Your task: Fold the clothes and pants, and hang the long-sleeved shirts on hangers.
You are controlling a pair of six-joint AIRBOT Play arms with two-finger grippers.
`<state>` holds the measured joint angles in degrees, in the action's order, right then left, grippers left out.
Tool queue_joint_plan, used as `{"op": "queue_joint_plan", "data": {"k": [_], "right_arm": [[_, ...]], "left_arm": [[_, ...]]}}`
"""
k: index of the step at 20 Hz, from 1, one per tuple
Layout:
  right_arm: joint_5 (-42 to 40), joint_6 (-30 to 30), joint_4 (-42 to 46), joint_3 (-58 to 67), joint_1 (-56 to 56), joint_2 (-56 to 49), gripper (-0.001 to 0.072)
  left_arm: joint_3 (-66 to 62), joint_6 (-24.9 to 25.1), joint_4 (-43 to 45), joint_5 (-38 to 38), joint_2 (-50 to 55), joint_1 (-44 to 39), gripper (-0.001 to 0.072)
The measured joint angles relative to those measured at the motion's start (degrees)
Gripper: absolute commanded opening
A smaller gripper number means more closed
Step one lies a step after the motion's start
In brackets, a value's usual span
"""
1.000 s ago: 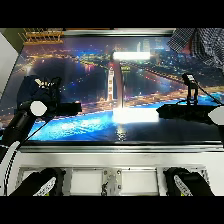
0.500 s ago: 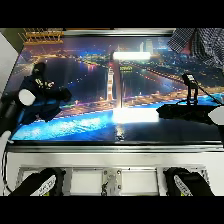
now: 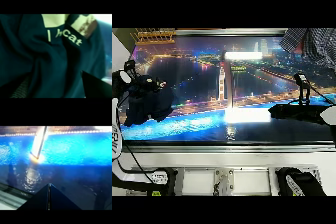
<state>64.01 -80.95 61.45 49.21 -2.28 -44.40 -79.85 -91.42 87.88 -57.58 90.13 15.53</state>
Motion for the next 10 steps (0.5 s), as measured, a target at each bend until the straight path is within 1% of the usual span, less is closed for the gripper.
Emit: {"op": "queue_joint_plan", "data": {"k": [1,2,3,4,5,8,10], "right_arm": [[0.0,0.0,0.0,0.0,0.0,0.0,0.0023],[0.0,0.0,0.0,0.0,0.0,0.0,0.0023],[0.0,0.0,0.0,0.0,0.0,0.0,0.0023],[0.0,0.0,0.0,0.0,0.0,0.0,0.0023],[0.0,0.0,0.0,0.0,0.0,0.0,0.0023],[0.0,0.0,0.0,0.0,0.0,0.0,0.0023],[0.0,0.0,0.0,0.0,0.0,0.0,0.0023]], "left_arm": [[-1.3,0.0,0.3,-0.9,2.2,0.1,0.0696],[-2.5,0.0,0.3,-1.9,4.3,0.1,0.0663],[-3.3,0.0,0.5,-3.0,5.9,-0.2,0.0354],[-3.9,0.0,0.5,-4.1,7.3,-0.7,0.0074],[-4.3,-0.2,0.6,-5.0,8.2,-1.3,0.0007],[-5.0,-0.4,-3.6,-6.7,8.0,-4.7,0.0007],[-5.2,1.0,-10.0,-6.3,4.9,-8.5,0.0007]]}}
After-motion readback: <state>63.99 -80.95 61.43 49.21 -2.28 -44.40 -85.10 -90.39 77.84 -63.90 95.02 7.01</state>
